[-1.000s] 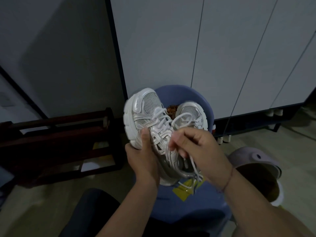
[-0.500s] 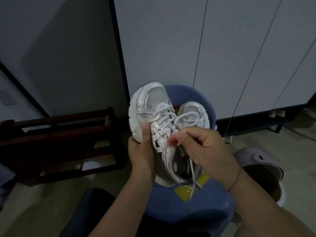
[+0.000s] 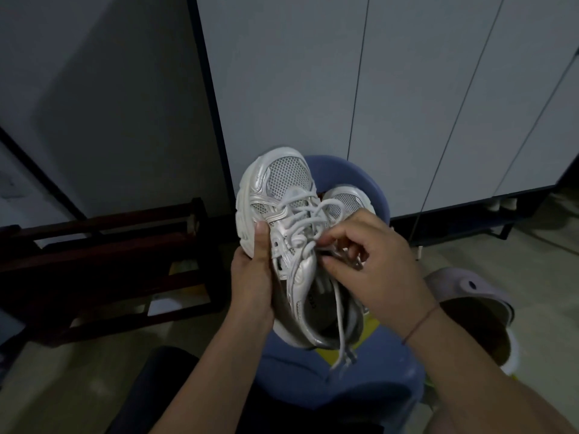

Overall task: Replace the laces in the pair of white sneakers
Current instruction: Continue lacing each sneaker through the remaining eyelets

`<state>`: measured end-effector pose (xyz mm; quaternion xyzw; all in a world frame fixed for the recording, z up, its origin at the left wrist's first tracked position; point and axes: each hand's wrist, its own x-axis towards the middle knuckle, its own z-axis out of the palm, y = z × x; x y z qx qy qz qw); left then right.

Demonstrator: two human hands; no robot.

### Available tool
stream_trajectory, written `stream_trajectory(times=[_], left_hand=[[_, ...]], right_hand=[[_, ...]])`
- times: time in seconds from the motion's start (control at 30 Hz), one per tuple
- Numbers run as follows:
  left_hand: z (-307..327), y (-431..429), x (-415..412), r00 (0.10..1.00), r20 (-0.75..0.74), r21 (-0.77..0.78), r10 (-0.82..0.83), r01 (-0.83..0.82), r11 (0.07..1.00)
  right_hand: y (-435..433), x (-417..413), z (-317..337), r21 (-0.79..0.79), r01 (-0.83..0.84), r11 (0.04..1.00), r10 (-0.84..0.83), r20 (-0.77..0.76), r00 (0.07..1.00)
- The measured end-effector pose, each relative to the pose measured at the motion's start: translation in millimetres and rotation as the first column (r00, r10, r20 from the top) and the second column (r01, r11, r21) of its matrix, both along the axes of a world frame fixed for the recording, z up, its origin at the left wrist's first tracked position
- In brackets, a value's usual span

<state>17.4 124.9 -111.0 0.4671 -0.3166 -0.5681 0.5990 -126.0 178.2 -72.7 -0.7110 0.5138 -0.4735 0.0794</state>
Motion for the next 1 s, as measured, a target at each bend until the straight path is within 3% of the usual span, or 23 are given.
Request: stream_trajectory(times=[0.1, 0.17, 0.27, 0.3, 0.37, 0.43, 0.47, 0.5, 0.53, 0.57, 0.6, 0.63, 0.67, 0.77, 0.83, 0.93, 1.0], left_hand=[[-1.1, 0.3, -2.1, 1.000, 0.024, 0.010, 0.013, -0.013, 1.000], [-2.3, 0.5, -3.3, 0.999, 0.028, 0.008, 0.034, -0.034, 0.999], [-2.2, 0.7, -2.4, 0.999, -0.003, 0.028, 0.033, -0.032, 0.999], [-1.9, 1.1, -1.4, 0.999, -0.023, 0.041, 0.022, -0.021, 0.999], [0.1, 2.6, -0.4, 0.997, -0.075, 0.082, 0.000, 0.006, 0.997], [0.4, 3.0, -0.2, 0.996, -0.094, 0.098, -0.010, 0.019, 0.995], [0.4, 3.4, -0.4, 0.996, -0.089, 0.094, -0.004, 0.013, 0.996], [0.0, 3.2, -0.4, 0.997, -0.077, 0.088, 0.007, 0.000, 0.996], [0.0, 3.3, -0.4, 0.998, -0.066, 0.083, 0.020, -0.014, 0.996], [-0.4, 2.7, -0.3, 0.998, -0.058, 0.080, 0.036, -0.031, 0.996], [-0.2, 2.5, -0.2, 0.997, -0.053, 0.074, 0.052, -0.048, 0.996], [-0.5, 2.1, 0.3, 0.997, -0.043, 0.065, 0.066, -0.063, 0.996], [-0.6, 1.6, 0.6, 0.997, -0.031, 0.054, 0.078, -0.076, 0.996], [-1.7, 0.0, 1.2, 0.995, -0.001, 0.035, 0.098, -0.097, 0.995], [-3.5, -1.0, 1.4, 0.995, 0.015, 0.032, 0.099, -0.099, 0.995], [-5.7, -1.8, 1.6, 0.995, 0.021, 0.021, 0.099, -0.099, 0.995], [-5.8, -1.7, 1.5, 0.996, 0.008, 0.015, 0.093, -0.093, 0.996]], right_hand=[[-5.0, 3.5, -4.5, -0.090, 0.091, 0.992, -0.101, -0.116, 0.988], [-6.5, 3.9, -5.7, -0.078, 0.090, 0.993, -0.097, -0.088, 0.991], [-6.7, 2.0, -3.1, 0.117, -0.006, 0.993, -0.022, 0.236, 0.972], [-6.9, 1.4, -1.9, 0.196, -0.095, 0.976, -0.001, 0.440, 0.898], [-7.7, 1.2, -0.7, 0.238, -0.334, 0.912, -0.006, 0.822, 0.570], [-10.6, -1.0, -0.9, 0.187, -0.454, 0.871, -0.074, 0.964, 0.255], [-11.7, -1.4, -1.1, 0.178, -0.466, 0.867, -0.103, 0.978, 0.182], [-12.9, -1.5, -2.7, 0.180, -0.457, 0.871, -0.110, 0.978, 0.176], [-13.0, -1.6, -4.3, 0.208, -0.401, 0.892, -0.100, 0.957, 0.274], [-12.6, -1.8, -6.1, 0.245, -0.285, 0.926, -0.089, 0.880, 0.467], [-10.7, -2.2, -6.8, 0.238, -0.143, 0.961, -0.080, 0.731, 0.678], [-9.2, -2.6, -6.8, 0.173, -0.032, 0.984, -0.072, 0.558, 0.827], [-7.5, -2.2, -6.1, 0.099, 0.017, 0.995, -0.058, 0.419, 0.906], [-6.5, -0.1, -5.8, -0.028, 0.039, 0.999, -0.035, 0.128, 0.991], [-9.2, -0.5, -8.3, -0.051, 0.042, 0.998, -0.040, 0.048, 0.998], [-11.1, -2.7, -10.1, -0.080, 0.045, 0.996, -0.038, 0.077, 0.996], [-10.7, -4.5, -8.2, 0.012, 0.001, 1.000, -0.004, 0.284, 0.959]])
